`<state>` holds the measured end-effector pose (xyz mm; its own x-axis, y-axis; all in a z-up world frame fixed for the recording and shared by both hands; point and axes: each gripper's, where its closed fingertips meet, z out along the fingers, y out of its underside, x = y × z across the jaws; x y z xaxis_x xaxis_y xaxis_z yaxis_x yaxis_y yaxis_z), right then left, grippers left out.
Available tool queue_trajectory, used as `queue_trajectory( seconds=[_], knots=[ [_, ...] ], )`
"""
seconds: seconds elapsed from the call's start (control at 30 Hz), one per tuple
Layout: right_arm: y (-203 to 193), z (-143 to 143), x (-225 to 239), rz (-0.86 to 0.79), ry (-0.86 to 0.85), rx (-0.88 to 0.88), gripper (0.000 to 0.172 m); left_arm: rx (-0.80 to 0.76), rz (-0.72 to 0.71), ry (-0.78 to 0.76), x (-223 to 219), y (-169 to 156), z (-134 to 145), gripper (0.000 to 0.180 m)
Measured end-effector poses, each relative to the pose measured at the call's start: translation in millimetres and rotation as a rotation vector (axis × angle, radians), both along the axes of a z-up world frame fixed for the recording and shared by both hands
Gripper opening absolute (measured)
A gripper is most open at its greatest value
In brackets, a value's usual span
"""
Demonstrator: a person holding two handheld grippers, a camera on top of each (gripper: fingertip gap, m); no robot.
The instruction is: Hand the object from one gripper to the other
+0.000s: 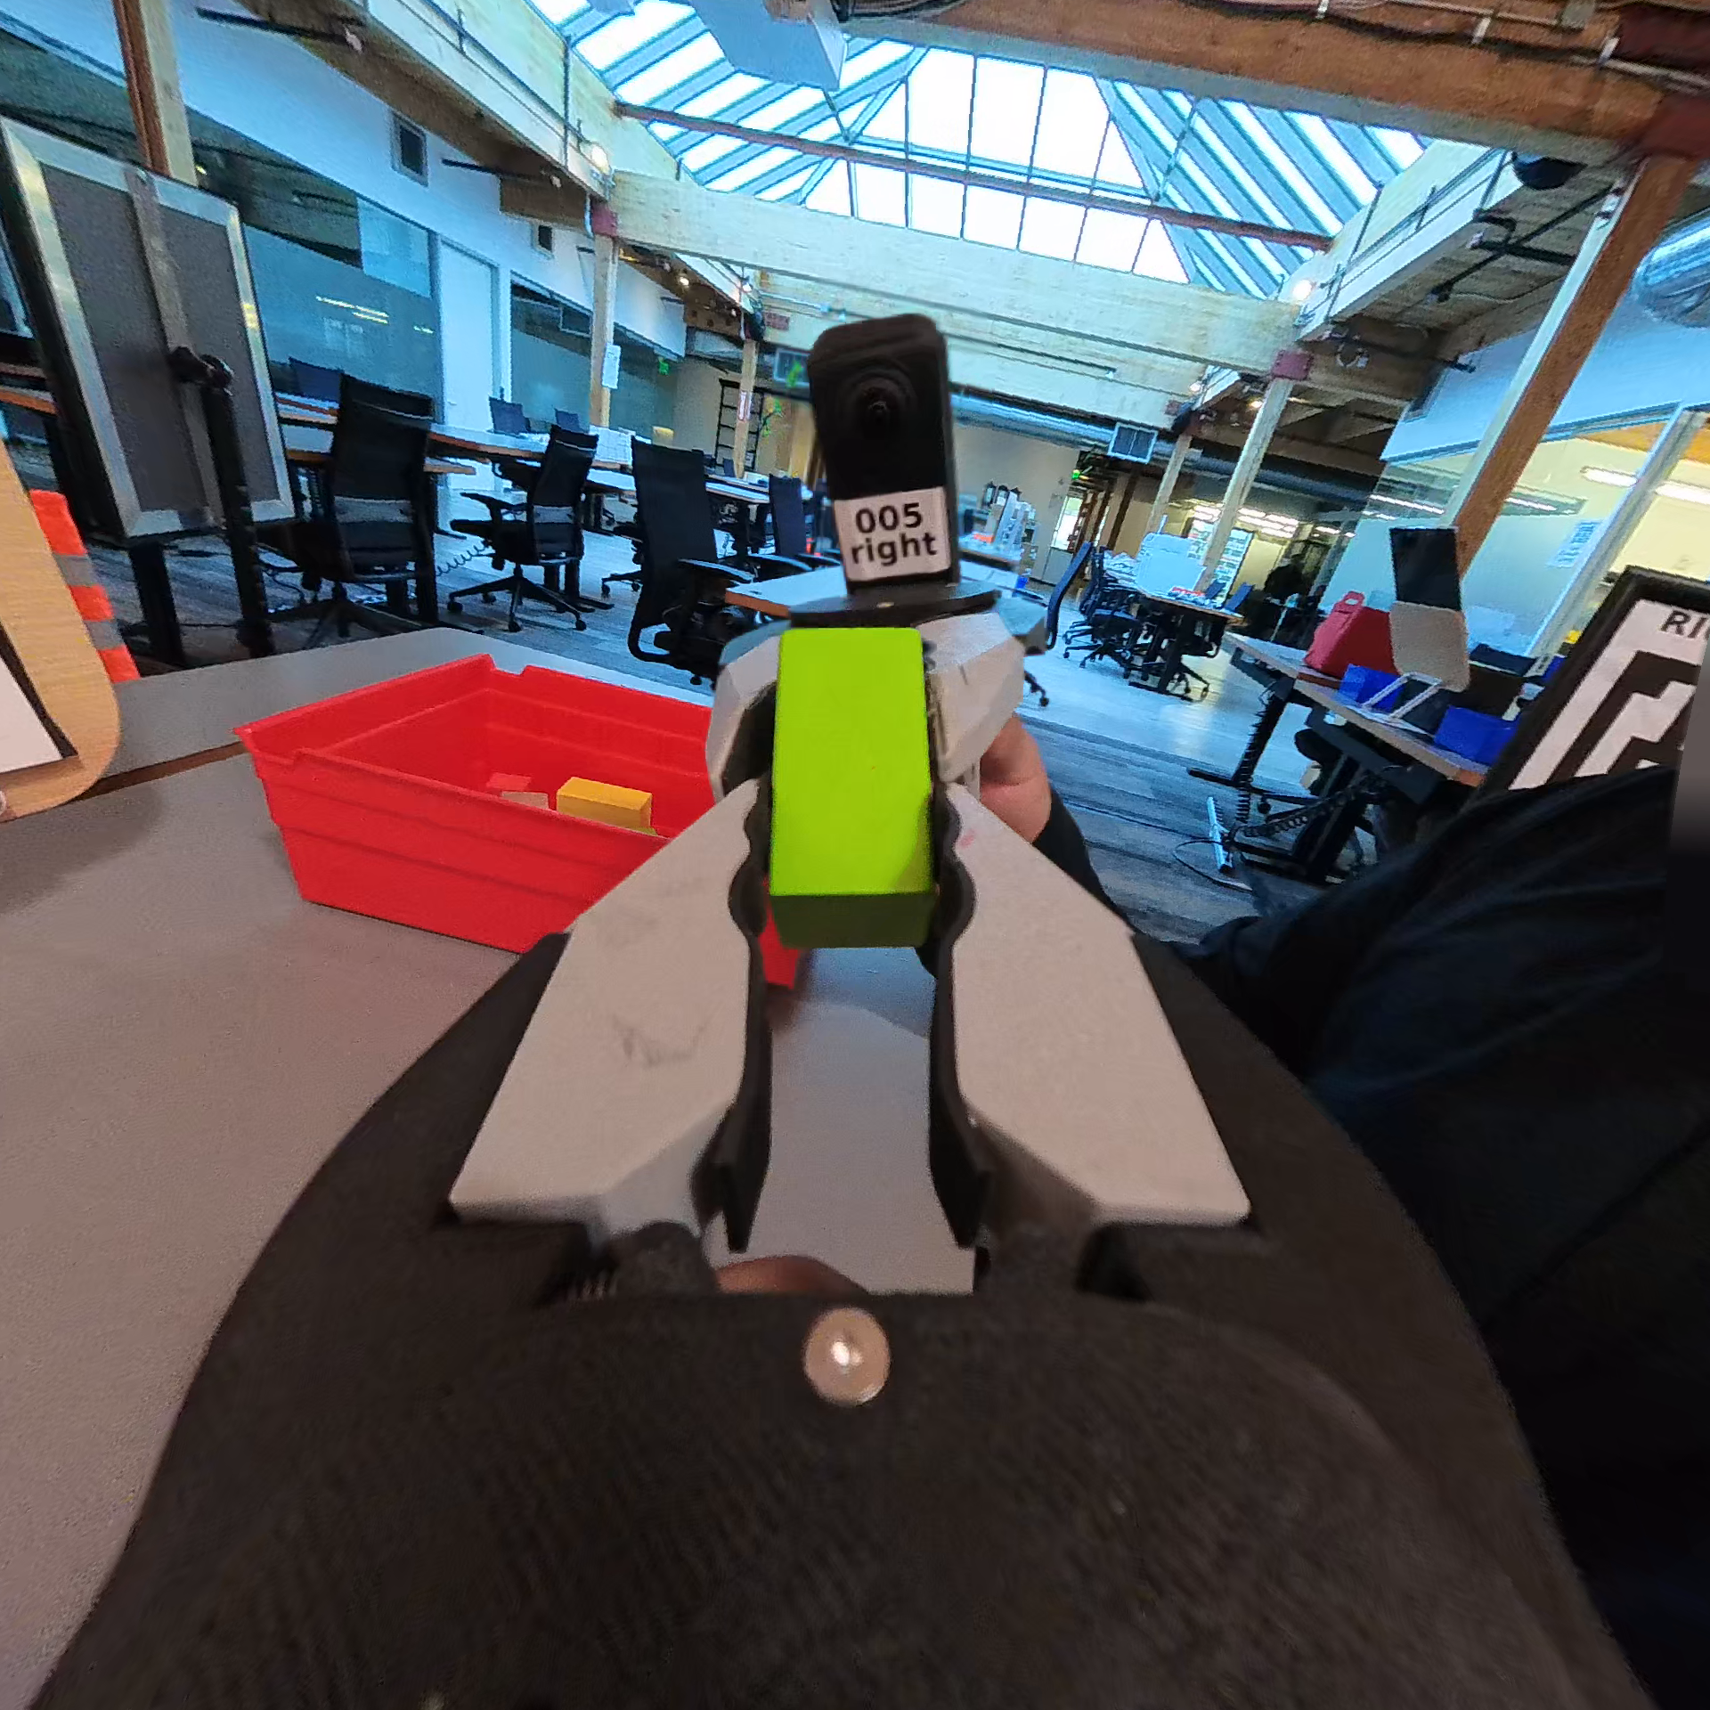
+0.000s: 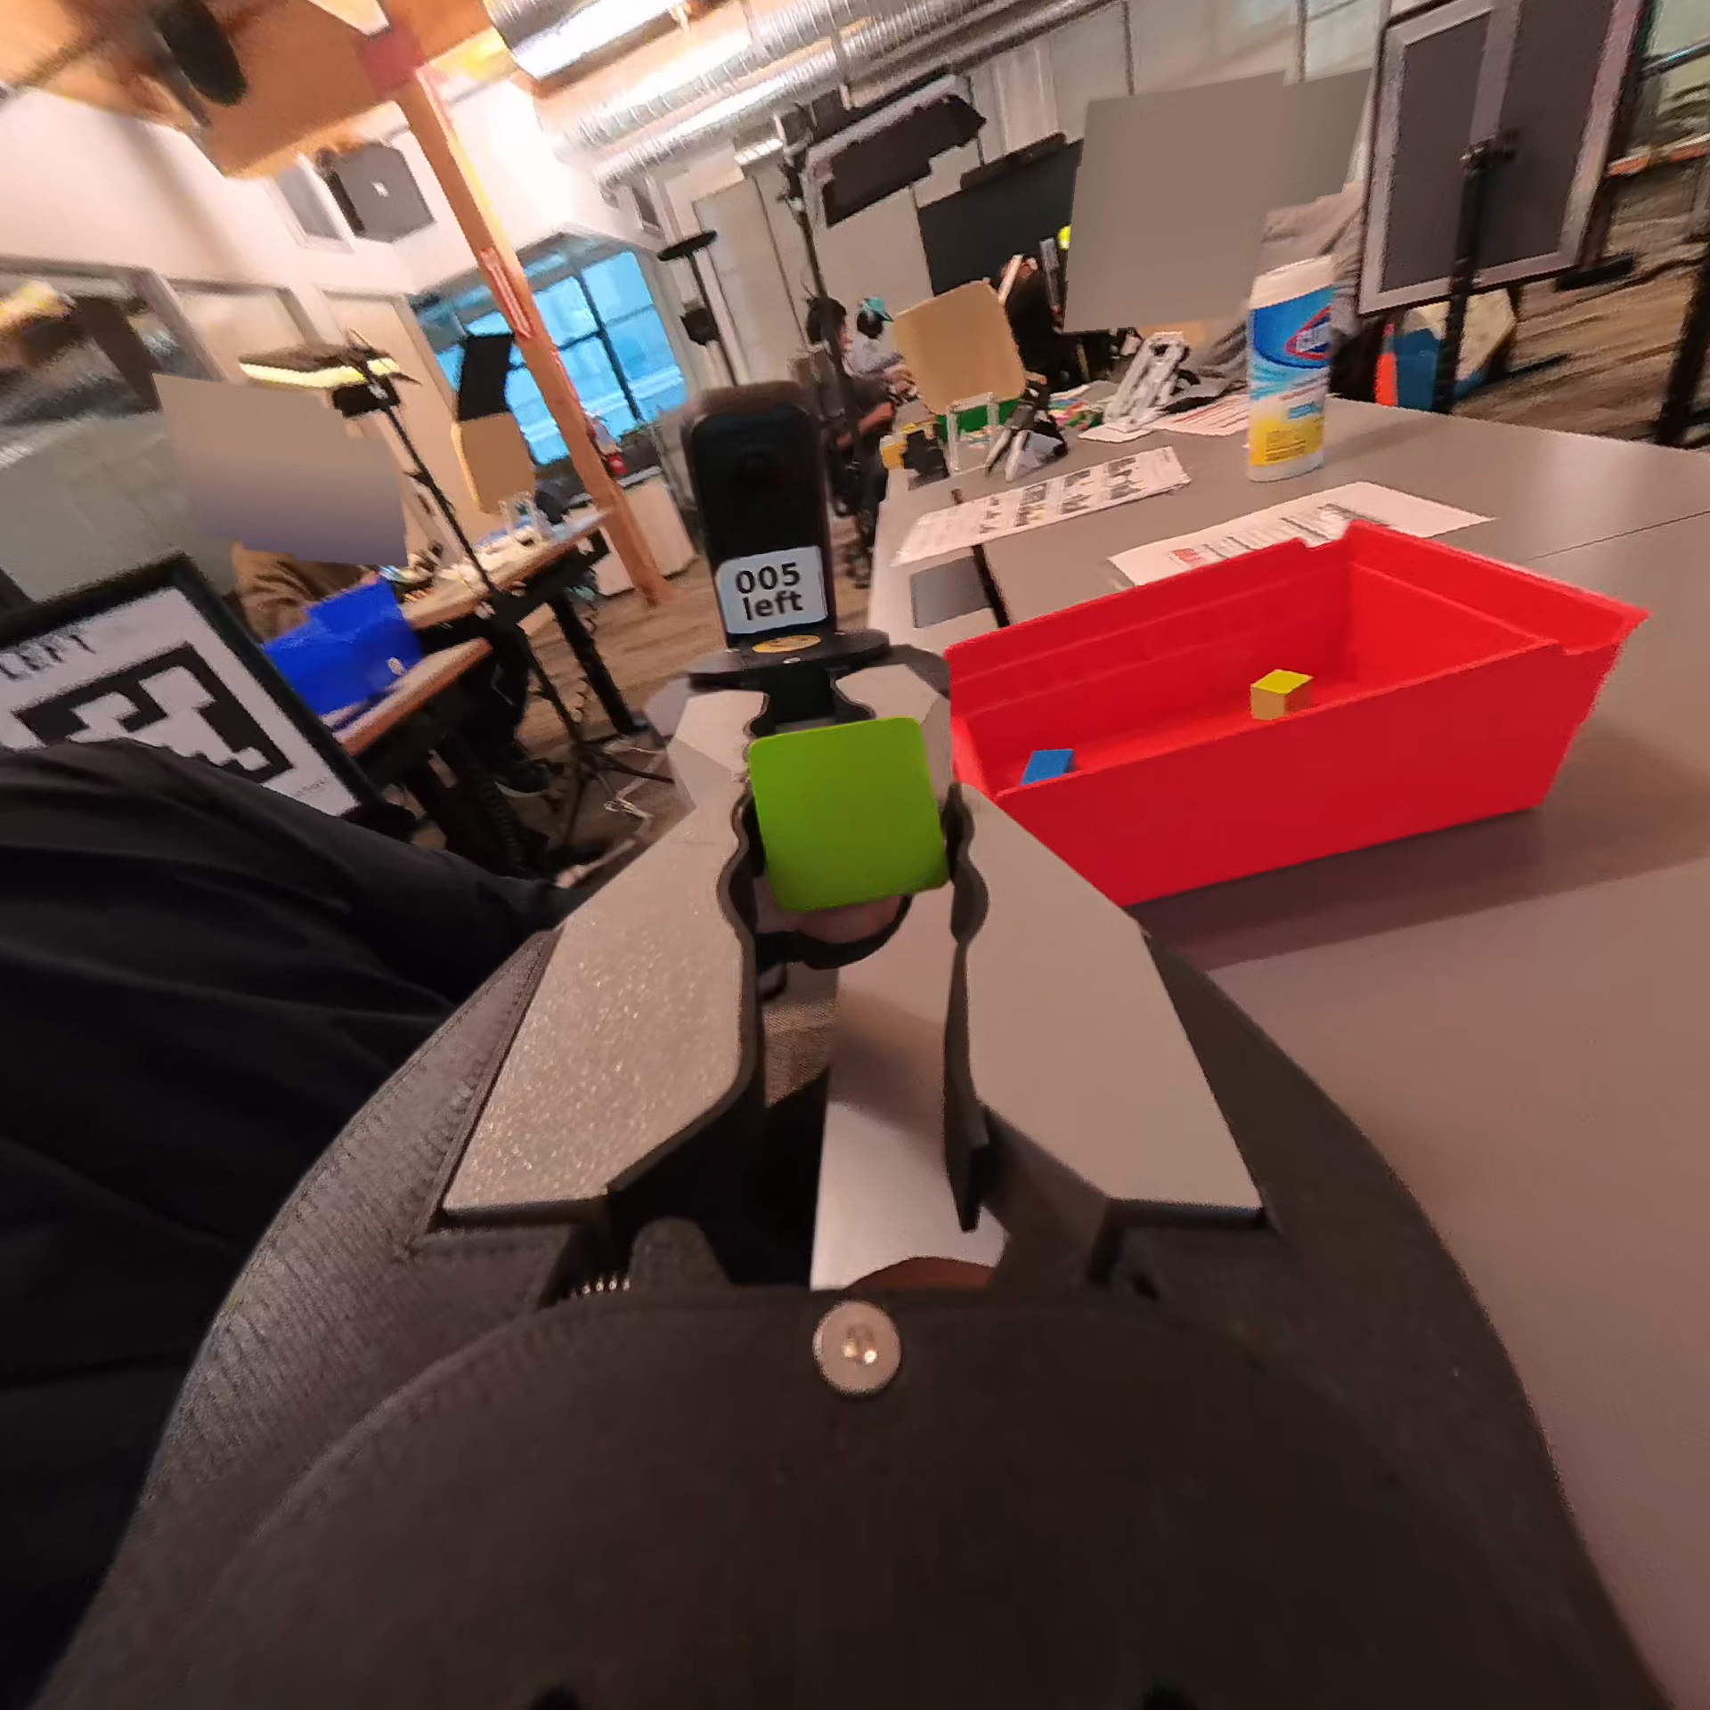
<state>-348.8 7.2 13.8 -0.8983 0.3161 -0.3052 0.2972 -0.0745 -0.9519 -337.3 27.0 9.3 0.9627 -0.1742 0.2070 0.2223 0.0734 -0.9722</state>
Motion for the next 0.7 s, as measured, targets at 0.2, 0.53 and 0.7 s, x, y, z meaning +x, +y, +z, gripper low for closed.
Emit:
queue_trajectory(
  seconds=[0.2, 0.53, 0.7],
  knots=[
    [-0.9, -3.1, 1.8, -0.065, 0.081, 0.114, 0.033, -0.124, -0.075, -0.004, 9.6, 8.5, -25.0, 0.03],
    [-2.0, -4.4, 4.8, -0.019, 0.049, 0.086, 0.033, -0.175, -0.061, 0.058, 12.7, 14.1, -36.5, 0.03],
    [3.9, -11.7, 1.3, -0.044, 0.062, 0.147, 0.034, -0.159, -0.039, 0.043, 6.5, 11.8, -33.9, 0.03]
  ],
)
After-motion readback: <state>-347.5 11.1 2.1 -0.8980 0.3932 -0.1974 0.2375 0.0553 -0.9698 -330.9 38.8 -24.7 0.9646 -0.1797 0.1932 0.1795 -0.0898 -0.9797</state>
